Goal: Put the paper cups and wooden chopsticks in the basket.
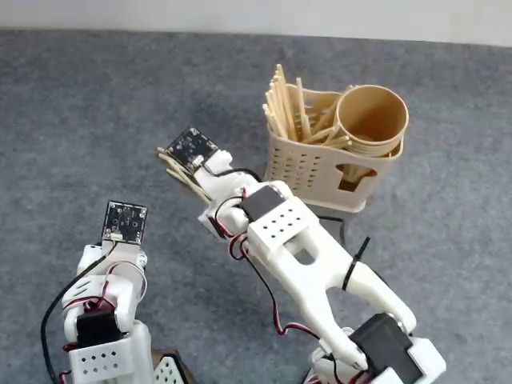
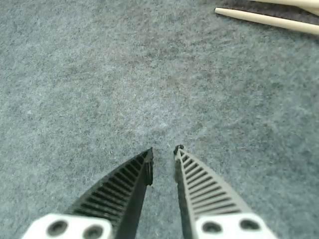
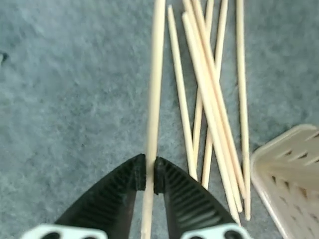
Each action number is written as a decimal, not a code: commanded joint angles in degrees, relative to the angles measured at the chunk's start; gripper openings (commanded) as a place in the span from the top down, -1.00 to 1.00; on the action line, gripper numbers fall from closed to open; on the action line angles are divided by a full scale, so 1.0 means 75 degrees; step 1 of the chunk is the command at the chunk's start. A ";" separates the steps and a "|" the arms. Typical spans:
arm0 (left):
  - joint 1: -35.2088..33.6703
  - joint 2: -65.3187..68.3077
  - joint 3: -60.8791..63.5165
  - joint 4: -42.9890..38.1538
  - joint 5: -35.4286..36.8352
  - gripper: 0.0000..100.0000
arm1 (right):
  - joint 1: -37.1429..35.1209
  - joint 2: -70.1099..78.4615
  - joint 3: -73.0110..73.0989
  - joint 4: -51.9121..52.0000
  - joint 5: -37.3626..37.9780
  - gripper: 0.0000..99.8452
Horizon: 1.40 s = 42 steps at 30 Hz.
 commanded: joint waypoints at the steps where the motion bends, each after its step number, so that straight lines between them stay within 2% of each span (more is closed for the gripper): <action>1: -0.0053 -0.0053 0.0147 -0.0035 -0.0059 0.82 | -0.0029 -0.0545 -0.0053 -0.0275 0.0012 0.99; 5: -0.0053 -0.0053 0.0147 -0.0035 -0.0059 0.82 | -0.0018 -0.0873 -0.0029 -0.0264 -0.0012 0.99; 9: -0.0064 -0.0053 0.0147 -0.0035 -0.0059 0.82 | 0.0299 -0.1448 0.0275 -0.0604 -0.0938 0.99; 12: -0.0064 -0.0053 0.0147 -0.0035 -0.0059 0.82 | 0.0604 -0.1928 0.0697 -0.1190 -0.1242 0.99; 26: -0.0041 -0.0053 0.0147 -0.0035 -0.0047 0.82 | 0.0545 -0.4976 0.3042 -0.3100 -0.1278 0.99; 35: -0.0041 -0.0053 0.0147 -0.0035 -0.0047 0.82 | 0.0545 -0.6769 0.5070 -0.5644 -0.1242 0.99; 42: -0.0041 -0.0053 0.0147 -0.0035 -0.0035 0.82 | 0.0580 -0.7637 0.5527 -0.6300 -0.1266 0.99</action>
